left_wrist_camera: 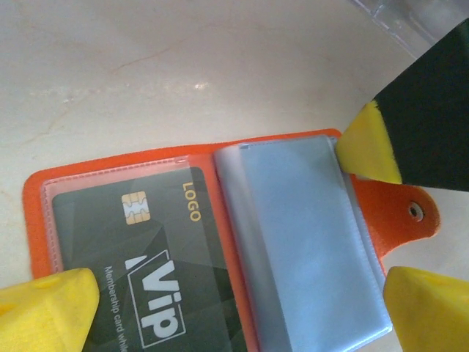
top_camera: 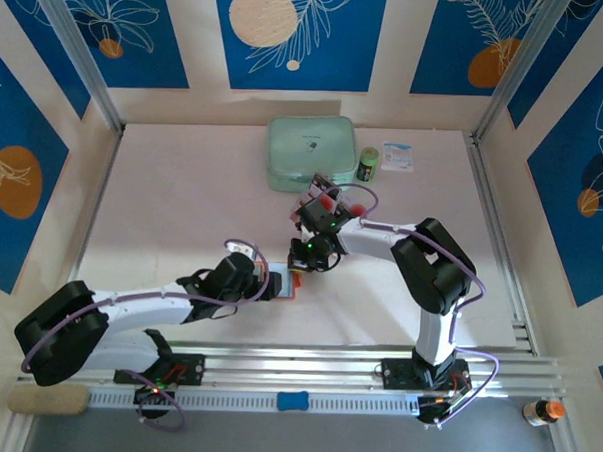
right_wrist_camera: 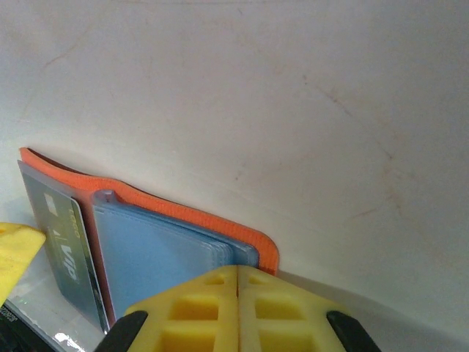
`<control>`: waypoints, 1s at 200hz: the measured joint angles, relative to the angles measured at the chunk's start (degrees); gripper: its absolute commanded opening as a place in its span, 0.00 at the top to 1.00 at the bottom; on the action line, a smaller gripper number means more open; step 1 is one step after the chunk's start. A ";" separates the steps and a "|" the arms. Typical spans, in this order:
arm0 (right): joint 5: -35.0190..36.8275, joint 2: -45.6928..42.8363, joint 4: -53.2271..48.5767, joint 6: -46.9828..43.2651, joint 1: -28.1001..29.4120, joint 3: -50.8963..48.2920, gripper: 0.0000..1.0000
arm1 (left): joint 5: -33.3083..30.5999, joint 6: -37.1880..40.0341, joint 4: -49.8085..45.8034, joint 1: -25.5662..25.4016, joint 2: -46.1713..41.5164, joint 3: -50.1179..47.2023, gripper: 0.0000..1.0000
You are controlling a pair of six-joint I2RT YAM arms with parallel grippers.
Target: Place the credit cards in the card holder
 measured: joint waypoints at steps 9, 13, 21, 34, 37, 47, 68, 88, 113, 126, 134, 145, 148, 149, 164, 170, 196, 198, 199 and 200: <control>-0.02 0.00 -0.02 0.00 0.00 0.00 0.94 | 0.00 0.00 -0.02 -0.02 -0.17 0.00 0.00; -0.02 0.00 -0.04 -0.02 0.00 0.00 0.94 | 0.00 0.00 -0.04 0.00 -0.33 0.00 0.00; 0.00 -0.02 -0.11 -0.04 -0.07 0.02 0.94 | 0.00 0.00 -0.02 -0.02 -0.68 0.00 0.00; 0.02 -0.13 -0.24 -0.20 -0.17 0.02 0.94 | 0.00 0.07 -0.02 0.00 -1.29 0.00 0.00; 0.02 -0.17 -0.31 -0.24 -0.22 0.02 0.94 | -0.02 0.11 0.00 -0.02 -1.44 0.00 0.00; 0.24 -0.57 -0.66 -0.42 -0.26 0.02 0.94 | -0.02 0.15 -0.02 0.00 -1.75 0.00 0.00; 0.44 -1.88 -1.42 -0.63 -0.24 0.04 0.94 | -0.02 0.17 -0.02 0.00 -1.84 0.00 0.00; 0.46 -2.75 -1.73 -0.66 -0.24 0.33 0.94 | 0.00 0.17 0.04 0.00 -1.81 0.00 0.00; 0.44 -2.82 -1.88 -0.66 0.04 1.03 0.94 | 0.00 0.17 0.31 0.00 -1.31 0.00 0.00; 0.44 -2.82 -1.90 -0.68 0.22 1.42 0.94 | 0.00 0.17 0.42 0.00 -0.83 -0.02 0.00; 0.44 -2.71 -1.95 -0.79 0.42 1.75 0.94 | 0.00 0.17 0.44 0.00 -0.55 -0.02 0.00; 0.42 -2.32 -1.97 -0.92 0.70 2.45 0.95 | 0.00 0.17 0.44 0.00 -0.20 -0.02 0.00; 0.42 -2.16 -1.95 -0.92 0.79 2.62 0.95 | 0.00 0.17 0.44 0.00 -0.13 -0.02 0.00; 0.44 -2.14 -1.95 -0.94 0.83 2.71 0.95 | 0.00 0.17 0.44 0.00 -0.11 -0.04 0.00; 0.42 -1.11 -1.86 -1.09 1.22 3.30 0.95 | -0.02 0.17 0.57 0.00 0.22 -0.07 0.00; 0.42 -0.68 -1.88 -1.09 1.31 3.41 0.95 | -0.02 0.17 0.68 0.00 0.35 -0.11 0.00; 0.39 1.40 -1.86 -1.27 1.44 3.43 0.95 | -0.04 0.17 0.87 0.00 0.83 -0.13 0.00; 0.42 1.60 -1.86 -1.27 1.44 3.43 0.95 | -0.04 0.17 0.90 0.00 0.85 -0.13 0.00; 0.39 1.73 -1.86 -1.29 1.44 3.43 0.95 | -0.04 0.15 0.90 0.00 0.87 -0.13 0.00; 0.37 1.79 -1.86 -1.27 1.44 3.43 0.95 | -0.07 0.15 0.87 0.00 0.90 -0.13 0.00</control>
